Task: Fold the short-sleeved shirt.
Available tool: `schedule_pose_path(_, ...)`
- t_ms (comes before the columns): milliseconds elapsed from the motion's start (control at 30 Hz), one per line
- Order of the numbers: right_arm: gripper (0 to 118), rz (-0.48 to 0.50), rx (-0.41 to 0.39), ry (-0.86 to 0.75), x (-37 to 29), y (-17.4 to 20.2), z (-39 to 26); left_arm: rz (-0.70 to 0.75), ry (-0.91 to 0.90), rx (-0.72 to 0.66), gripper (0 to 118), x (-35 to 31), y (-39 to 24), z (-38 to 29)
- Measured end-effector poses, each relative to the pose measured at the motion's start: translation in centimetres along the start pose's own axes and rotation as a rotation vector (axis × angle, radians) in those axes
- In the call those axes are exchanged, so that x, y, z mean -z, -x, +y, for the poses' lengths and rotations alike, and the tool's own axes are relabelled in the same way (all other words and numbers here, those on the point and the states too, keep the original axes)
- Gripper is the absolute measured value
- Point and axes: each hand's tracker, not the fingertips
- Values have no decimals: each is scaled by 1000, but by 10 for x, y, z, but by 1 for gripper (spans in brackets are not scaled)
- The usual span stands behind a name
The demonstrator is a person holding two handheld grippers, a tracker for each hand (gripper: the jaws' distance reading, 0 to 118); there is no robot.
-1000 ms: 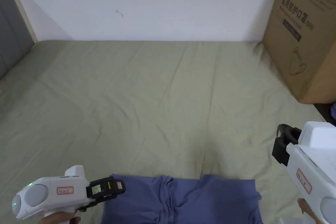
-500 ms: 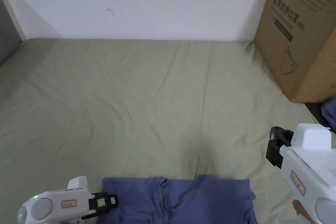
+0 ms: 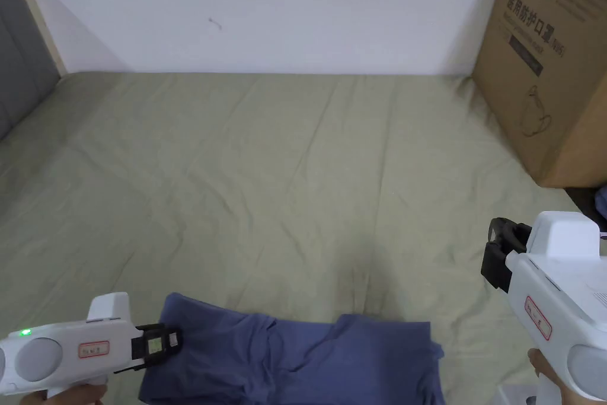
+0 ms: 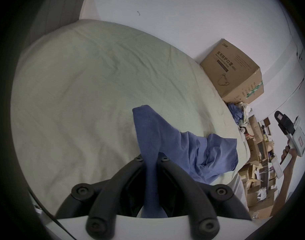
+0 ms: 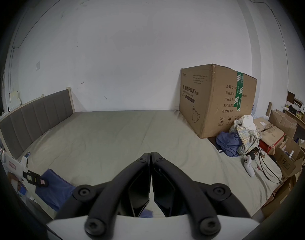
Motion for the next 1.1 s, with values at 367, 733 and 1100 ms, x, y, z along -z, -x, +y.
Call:
schedule_pose_path(367, 0, 37, 22, -6, 0, 0, -3, 37, 20, -32, 8, -36, -42, 26)
schedule_pose_path(733, 0, 18, 39, -15, -10, -19, -4, -79, 140, 156, 8, 28, -176, 28)
schedule_pose_path(1100, 0, -34, 52, -4, -16, -45, -10, -43, 280, 320, 8, 129, -267, -19)
